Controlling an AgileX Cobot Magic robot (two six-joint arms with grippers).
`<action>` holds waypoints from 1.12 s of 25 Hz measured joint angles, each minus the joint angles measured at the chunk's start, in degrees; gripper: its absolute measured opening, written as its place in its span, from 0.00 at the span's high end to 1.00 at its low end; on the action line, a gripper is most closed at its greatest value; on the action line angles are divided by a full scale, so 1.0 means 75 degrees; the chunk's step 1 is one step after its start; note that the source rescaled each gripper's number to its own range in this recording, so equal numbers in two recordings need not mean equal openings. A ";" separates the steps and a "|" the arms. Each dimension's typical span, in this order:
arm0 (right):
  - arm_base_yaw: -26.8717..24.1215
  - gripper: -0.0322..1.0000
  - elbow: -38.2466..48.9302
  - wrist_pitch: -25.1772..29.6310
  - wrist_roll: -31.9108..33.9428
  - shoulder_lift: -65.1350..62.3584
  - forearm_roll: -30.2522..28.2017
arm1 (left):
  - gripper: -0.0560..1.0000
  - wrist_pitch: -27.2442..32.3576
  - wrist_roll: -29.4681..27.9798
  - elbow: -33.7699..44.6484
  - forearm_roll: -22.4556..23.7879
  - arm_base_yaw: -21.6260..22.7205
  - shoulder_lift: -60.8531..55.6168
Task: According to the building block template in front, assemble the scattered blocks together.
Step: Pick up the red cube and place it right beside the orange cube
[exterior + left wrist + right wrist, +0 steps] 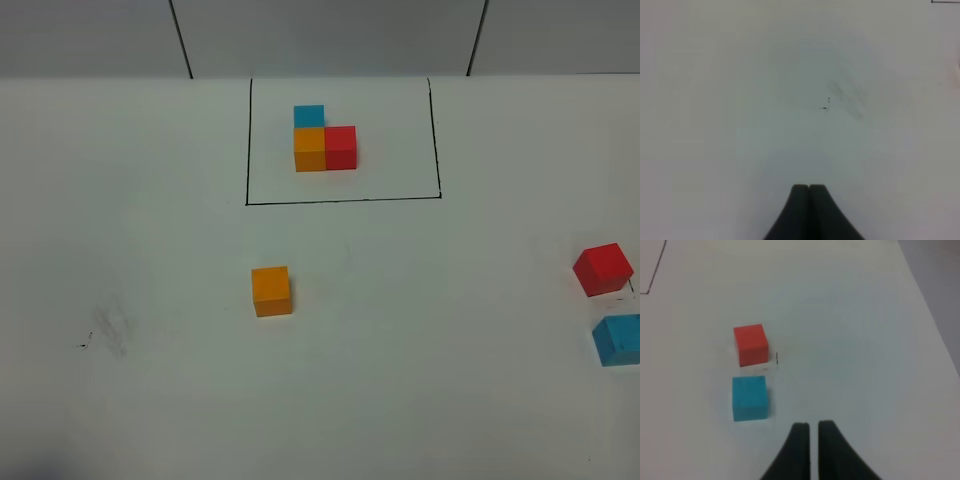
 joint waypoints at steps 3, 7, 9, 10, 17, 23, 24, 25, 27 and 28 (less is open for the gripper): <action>0.0000 0.96 0.0000 0.0000 0.0000 0.0000 0.0000 | 0.95 0.0000 0.0000 0.0000 0.0000 0.0000 0.0000; 0.0000 0.96 0.0000 0.0000 0.0000 0.0000 0.0000 | 0.95 0.0000 0.0000 0.0000 0.0000 0.0000 0.0000; 0.0000 0.96 0.0000 0.0000 0.0000 0.0000 0.0000 | 0.95 0.0000 0.0000 0.0000 0.0000 0.0000 0.0000; 0.0000 0.96 0.0000 0.0000 0.0000 0.0000 0.0000 | 0.95 0.0000 0.0000 0.0000 0.0000 0.0000 0.0000; 0.0000 0.96 0.0000 0.0000 0.0000 0.0000 0.0000 | 0.95 0.0000 0.0000 0.0000 0.0000 0.0000 0.0000; 0.0000 0.96 0.0000 0.0000 0.0000 0.0000 0.0000 | 0.95 0.0000 0.0000 0.0000 0.0000 0.0000 0.0000; 0.0000 0.96 0.0000 0.0000 0.0000 0.0000 0.0000 | 0.95 0.0000 0.0000 0.0000 0.0000 0.0000 0.0000; 0.0000 0.96 0.0000 0.0000 0.0000 0.0000 0.0000 | 0.95 0.0000 0.0000 0.0000 0.0000 0.0000 0.0000; 0.0000 0.96 0.0000 0.0000 0.0000 0.0000 0.0000 | 0.95 0.0000 0.0000 0.0000 0.0000 0.0000 0.0000; 0.0000 0.96 0.0000 0.0000 0.0000 0.0000 0.0000 | 0.95 0.0000 0.0000 0.0000 0.0000 0.0000 0.0000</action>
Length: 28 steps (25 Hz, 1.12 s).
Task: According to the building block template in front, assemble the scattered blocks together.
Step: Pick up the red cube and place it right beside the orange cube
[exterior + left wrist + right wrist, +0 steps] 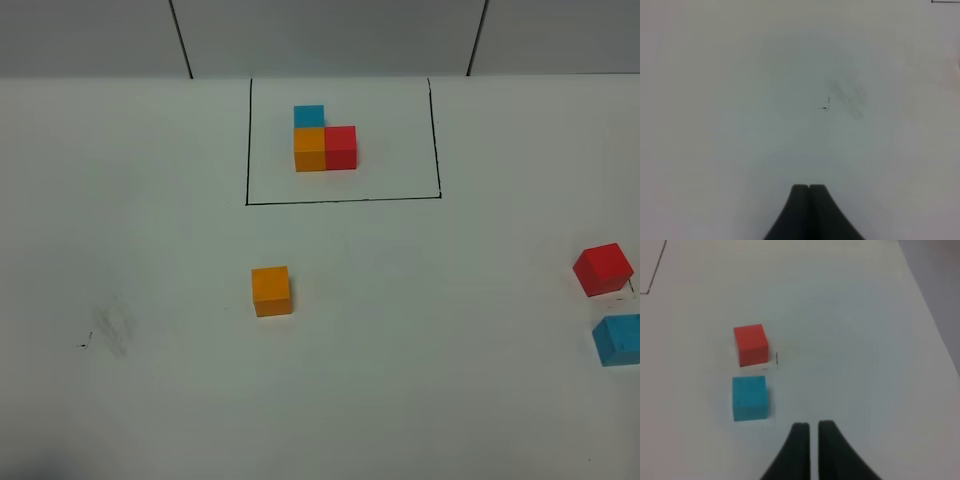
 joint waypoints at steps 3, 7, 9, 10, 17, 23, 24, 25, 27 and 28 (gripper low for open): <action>0.0000 0.96 0.0000 0.0000 0.0000 0.0000 0.0000 | 0.95 0.0000 0.0000 0.0000 0.0000 0.0000 0.0000; 0.0000 0.96 0.0000 0.0000 0.0000 0.0000 0.0000 | 0.95 0.0000 0.0000 0.0000 0.0000 0.0000 0.0000; 0.0000 0.96 0.0000 0.0000 0.0000 0.0000 0.0000 | 0.95 0.0000 0.0000 0.0000 0.0000 0.0000 0.0000; 0.0000 0.96 0.0000 0.0000 0.0000 0.0000 0.0000 | 0.95 0.0000 0.0000 0.0000 0.0000 0.0000 0.0000; 0.0000 0.96 0.0000 0.0000 0.0000 0.0000 0.0035 | 0.95 0.0000 0.0000 0.0000 0.0000 0.0000 0.0000; 0.0000 0.96 0.0000 0.0000 0.0008 0.0000 0.0035 | 0.95 0.0000 0.0000 0.0000 0.0000 0.0000 0.0000; 0.0000 0.96 0.0000 0.0000 0.0013 0.0000 0.0035 | 0.95 0.0000 0.0005 0.0000 0.0000 0.0000 0.0000; 0.0000 0.95 0.0000 0.0000 0.0013 0.0000 0.0035 | 0.95 0.0000 0.0005 0.0000 0.0000 0.0000 0.0000; 0.0000 0.93 0.0000 0.0000 0.0016 0.0000 0.0035 | 0.95 0.0000 0.0005 0.0000 0.0000 0.0000 0.0000; 0.0000 0.91 0.0000 0.0000 0.0016 0.0000 0.0035 | 0.95 0.0000 0.0005 0.0000 0.0000 0.0000 0.0000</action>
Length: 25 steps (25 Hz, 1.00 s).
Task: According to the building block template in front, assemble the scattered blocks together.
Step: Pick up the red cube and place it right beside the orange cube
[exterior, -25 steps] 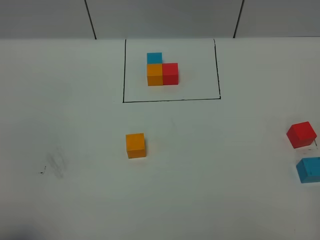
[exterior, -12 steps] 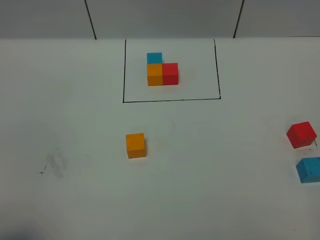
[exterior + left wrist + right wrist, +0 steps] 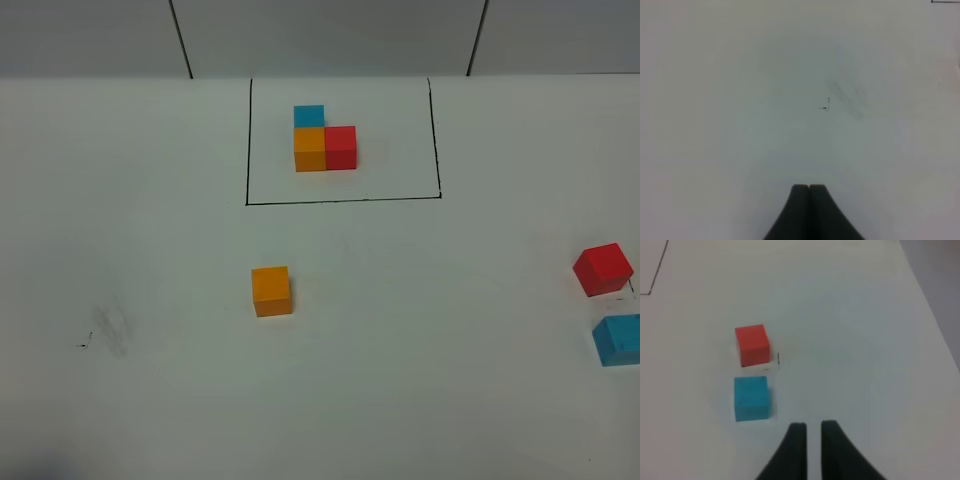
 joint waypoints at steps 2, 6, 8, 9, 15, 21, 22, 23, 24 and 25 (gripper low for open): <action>0.0000 0.85 0.0000 0.0000 0.0000 0.0000 0.0000 | 0.95 0.0000 0.0000 0.0000 0.0000 0.0000 0.0000; 0.0000 0.62 0.0000 0.0000 0.0000 0.0000 0.0000 | 0.95 0.0000 0.0000 0.0000 0.0000 0.0000 0.0000; 0.0000 0.46 0.0000 0.0000 0.0000 0.0000 0.0000 | 0.95 0.0000 0.0000 0.0000 0.0000 0.0000 0.0000; 0.0000 0.40 0.0000 0.0000 0.0000 0.0000 0.0000 | 0.95 0.0000 0.0000 0.0000 0.0000 0.0000 0.0000; 0.0000 0.19 0.0000 0.0007 0.0163 0.0000 0.0000 | 0.95 0.0000 0.0000 0.0000 0.0000 0.0000 0.0000; 0.0000 0.17 -0.0310 0.0040 0.0199 0.0254 0.0002 | 0.95 0.0000 0.0000 0.0000 0.0000 0.0000 0.0000; 0.0000 0.17 -0.0424 0.0040 0.0199 0.0409 0.0002 | 0.95 0.0000 0.0000 0.0000 0.0000 0.0000 0.0000; 0.0000 0.17 -0.0543 0.0040 0.0199 0.0559 0.0002 | 0.95 0.0000 0.0000 0.0000 0.0000 0.0000 0.0000; 0.0000 0.17 -0.0644 0.0040 0.0199 0.0723 0.0002 | 0.95 0.0000 0.0000 0.0000 0.0000 0.0000 0.0000; 0.0000 0.17 -0.0754 0.0033 0.0199 0.0975 0.0002 | 0.95 0.0000 0.0000 0.0000 0.0000 0.0000 0.0000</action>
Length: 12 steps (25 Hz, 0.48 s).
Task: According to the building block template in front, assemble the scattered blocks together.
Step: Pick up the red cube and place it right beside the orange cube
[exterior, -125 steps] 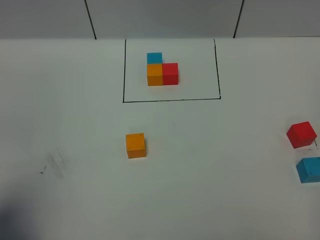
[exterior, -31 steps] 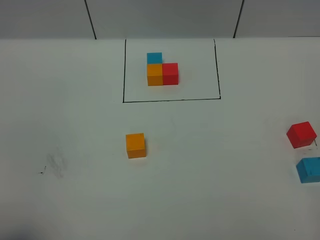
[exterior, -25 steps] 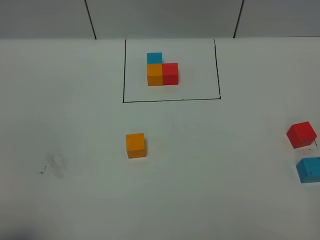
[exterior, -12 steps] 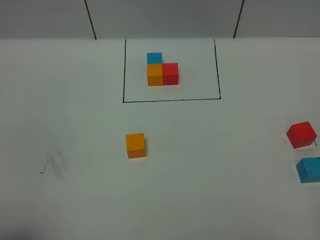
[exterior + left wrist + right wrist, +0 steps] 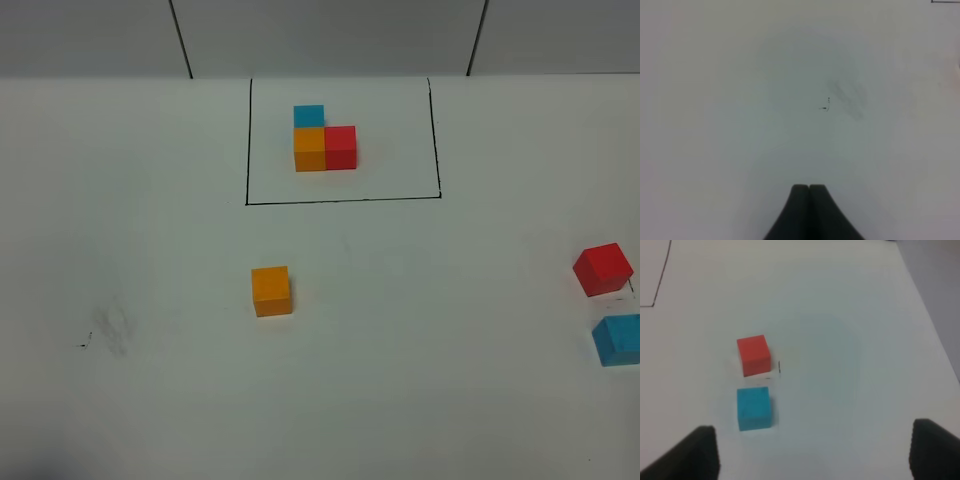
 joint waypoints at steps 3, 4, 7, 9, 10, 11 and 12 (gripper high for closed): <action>0.0000 0.17 -0.0363 -0.0031 -0.0097 0.0668 0.0000 | 0.95 0.0000 0.0000 0.0000 0.0000 0.0000 0.0000; 0.0000 0.17 -0.0487 -0.0084 -0.0148 0.0915 0.0000 | 0.95 0.0000 0.0000 0.0000 0.0000 0.0000 0.0000; 0.0000 0.17 -0.0654 -0.0308 -0.0200 0.1605 0.0082 | 0.95 0.0000 0.0000 0.0000 0.0000 0.0000 0.0000; 0.0000 0.17 -0.0694 -0.0522 -0.0269 0.2028 0.0252 | 0.95 0.0000 0.0000 0.0000 0.0000 0.0000 0.0000; 0.0000 0.17 -0.0694 -0.0671 -0.0321 0.2246 0.0354 | 0.95 0.0000 0.0000 0.0000 0.0000 0.0000 0.0000; 0.0000 0.17 -0.0694 -0.0789 -0.0375 0.2428 0.0450 | 0.95 0.0000 0.0000 0.0000 0.0000 0.0000 0.0000; 0.0000 0.17 -0.0694 -0.0931 -0.0469 0.2635 0.0612 | 0.95 0.0000 0.0000 0.0000 0.0000 0.0000 0.0000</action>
